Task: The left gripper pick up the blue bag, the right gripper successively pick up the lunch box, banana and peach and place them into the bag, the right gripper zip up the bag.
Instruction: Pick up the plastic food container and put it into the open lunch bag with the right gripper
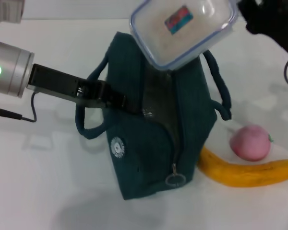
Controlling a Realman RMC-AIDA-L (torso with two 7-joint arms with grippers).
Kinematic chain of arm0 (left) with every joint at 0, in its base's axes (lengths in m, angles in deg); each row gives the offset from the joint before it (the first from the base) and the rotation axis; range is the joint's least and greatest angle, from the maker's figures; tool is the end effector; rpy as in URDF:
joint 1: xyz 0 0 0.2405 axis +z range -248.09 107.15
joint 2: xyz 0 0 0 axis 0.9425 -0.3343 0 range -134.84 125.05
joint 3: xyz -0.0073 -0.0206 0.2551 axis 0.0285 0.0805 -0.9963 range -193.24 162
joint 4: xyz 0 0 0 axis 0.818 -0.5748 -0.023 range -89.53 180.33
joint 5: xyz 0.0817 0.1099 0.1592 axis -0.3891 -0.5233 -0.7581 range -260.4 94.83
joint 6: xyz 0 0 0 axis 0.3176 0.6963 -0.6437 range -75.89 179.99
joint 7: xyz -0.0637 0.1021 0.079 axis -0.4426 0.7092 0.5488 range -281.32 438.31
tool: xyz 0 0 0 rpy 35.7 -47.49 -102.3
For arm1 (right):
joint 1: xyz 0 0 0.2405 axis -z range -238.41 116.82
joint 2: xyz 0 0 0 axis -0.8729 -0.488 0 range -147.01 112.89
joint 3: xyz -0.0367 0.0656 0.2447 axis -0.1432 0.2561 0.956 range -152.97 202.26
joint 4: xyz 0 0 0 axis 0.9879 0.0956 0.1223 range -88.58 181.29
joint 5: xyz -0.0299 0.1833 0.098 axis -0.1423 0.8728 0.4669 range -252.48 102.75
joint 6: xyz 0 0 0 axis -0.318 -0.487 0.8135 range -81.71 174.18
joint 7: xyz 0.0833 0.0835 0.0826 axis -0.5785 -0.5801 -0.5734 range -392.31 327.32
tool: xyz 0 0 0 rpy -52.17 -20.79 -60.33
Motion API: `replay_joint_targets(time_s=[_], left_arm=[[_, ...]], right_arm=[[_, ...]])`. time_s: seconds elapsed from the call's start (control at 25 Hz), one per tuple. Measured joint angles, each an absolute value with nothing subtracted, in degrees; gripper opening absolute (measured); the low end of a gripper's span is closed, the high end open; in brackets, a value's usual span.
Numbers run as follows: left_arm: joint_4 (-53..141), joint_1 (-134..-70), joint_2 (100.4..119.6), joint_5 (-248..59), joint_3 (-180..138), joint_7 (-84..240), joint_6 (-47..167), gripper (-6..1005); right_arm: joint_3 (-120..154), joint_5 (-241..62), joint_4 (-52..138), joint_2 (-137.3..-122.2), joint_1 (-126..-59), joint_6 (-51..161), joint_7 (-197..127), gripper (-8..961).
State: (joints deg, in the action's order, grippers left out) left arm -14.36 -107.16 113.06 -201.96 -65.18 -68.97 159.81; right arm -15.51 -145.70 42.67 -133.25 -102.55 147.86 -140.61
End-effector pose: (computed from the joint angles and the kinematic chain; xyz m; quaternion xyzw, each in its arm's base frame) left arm -0.1777 0.3335 0.0366 0.8435 0.5182 0.1184 0.0775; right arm 0.1839 0.3507 0.0118 0.6320 -0.4623 -0.6134 0.1030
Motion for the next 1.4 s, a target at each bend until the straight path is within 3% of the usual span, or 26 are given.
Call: replay_joint_targets(time_s=[0.44,1.24,1.4], left_arm=[[-10.8,-107.43,112.32,-202.14,-65.01,-66.79,157.14,57],[-10.57,-108.52,112.69,-201.99,-65.15,-65.01,157.15,57],[-10.3,-108.14,112.69,-202.05,-64.74,-64.53,157.07,57]], right_arm=[[-20.21,-145.81,39.7,-133.08,-98.25,140.45,-140.56,188],[-24.0,-145.25,39.66,-133.25,-103.33,138.6,-138.38,217],[-24.09,-145.28,37.24,-133.17,-102.77,138.92,-137.33,370]])
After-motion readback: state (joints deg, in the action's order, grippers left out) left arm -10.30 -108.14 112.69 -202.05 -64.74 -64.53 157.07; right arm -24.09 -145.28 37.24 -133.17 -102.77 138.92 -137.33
